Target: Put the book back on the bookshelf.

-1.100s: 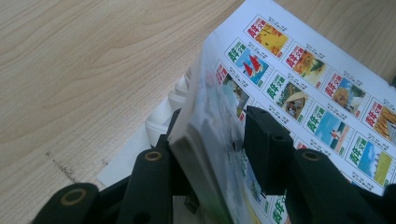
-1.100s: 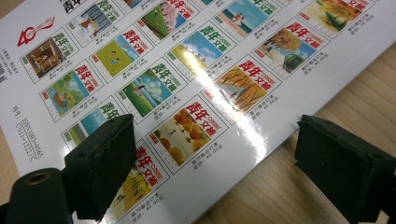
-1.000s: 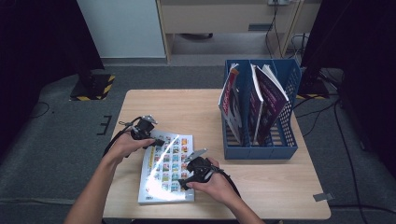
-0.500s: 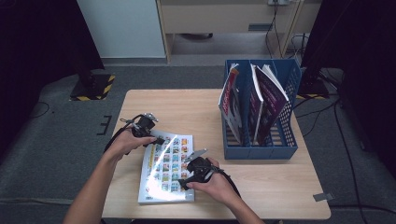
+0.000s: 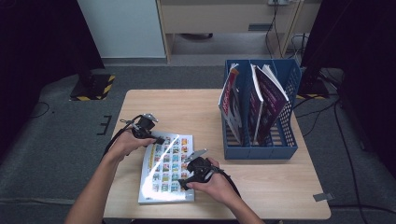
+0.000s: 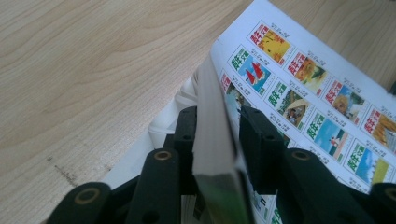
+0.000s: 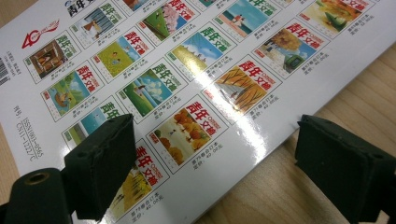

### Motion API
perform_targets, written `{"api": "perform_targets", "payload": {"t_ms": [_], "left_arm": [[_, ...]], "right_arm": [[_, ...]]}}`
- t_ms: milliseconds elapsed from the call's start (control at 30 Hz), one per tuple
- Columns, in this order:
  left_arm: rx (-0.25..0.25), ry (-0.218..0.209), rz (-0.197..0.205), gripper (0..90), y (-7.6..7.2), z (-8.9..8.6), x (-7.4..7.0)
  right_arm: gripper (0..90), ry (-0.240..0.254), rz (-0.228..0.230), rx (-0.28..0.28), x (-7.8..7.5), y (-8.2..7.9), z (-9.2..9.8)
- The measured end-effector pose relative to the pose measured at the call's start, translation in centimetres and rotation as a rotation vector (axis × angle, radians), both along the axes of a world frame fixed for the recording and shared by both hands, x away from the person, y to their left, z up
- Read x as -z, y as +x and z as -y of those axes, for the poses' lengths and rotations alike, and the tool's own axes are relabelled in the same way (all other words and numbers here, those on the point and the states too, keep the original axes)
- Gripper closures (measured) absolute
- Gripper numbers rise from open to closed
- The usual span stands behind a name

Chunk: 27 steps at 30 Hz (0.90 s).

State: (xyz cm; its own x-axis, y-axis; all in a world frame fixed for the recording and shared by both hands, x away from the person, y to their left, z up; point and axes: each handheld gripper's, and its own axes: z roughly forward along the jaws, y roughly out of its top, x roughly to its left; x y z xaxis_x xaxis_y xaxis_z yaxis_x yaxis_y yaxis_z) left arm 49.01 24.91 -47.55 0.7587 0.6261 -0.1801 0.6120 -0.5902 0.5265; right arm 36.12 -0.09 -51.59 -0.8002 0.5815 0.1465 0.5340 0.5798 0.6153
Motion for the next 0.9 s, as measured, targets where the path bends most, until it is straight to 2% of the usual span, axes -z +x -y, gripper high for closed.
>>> {"api": "perform_targets", "payload": {"t_ms": [233, 400, 567, 700, 900], "left_arm": [[0.004, -0.013, 0.014, 73.3, -0.3, 0.0, -0.4], [0.026, -0.005, 0.031, 74.9, -0.7, 0.3, -1.3], [0.034, -0.018, 0.05, 75.9, -1.1, 0.5, -2.1], [0.044, -0.014, 0.06, 76.2, -1.4, 0.7, -2.6], [0.05, -0.026, 0.078, 76.5, -1.8, 0.8, -3.5]], "right_arm": [[12.7, 0.001, 0.001, -0.001, 0.0, 0.0, 0.0], [12.9, 0.003, 0.001, 0.0, 0.0, 0.0, 0.1], [12.8, 0.003, -0.013, 0.004, 0.0, 0.0, 0.2], [12.3, 0.007, -0.029, 0.007, 0.1, 0.1, 0.3], [11.8, 0.008, -0.027, 0.005, 0.0, 0.2, 0.4]]}}
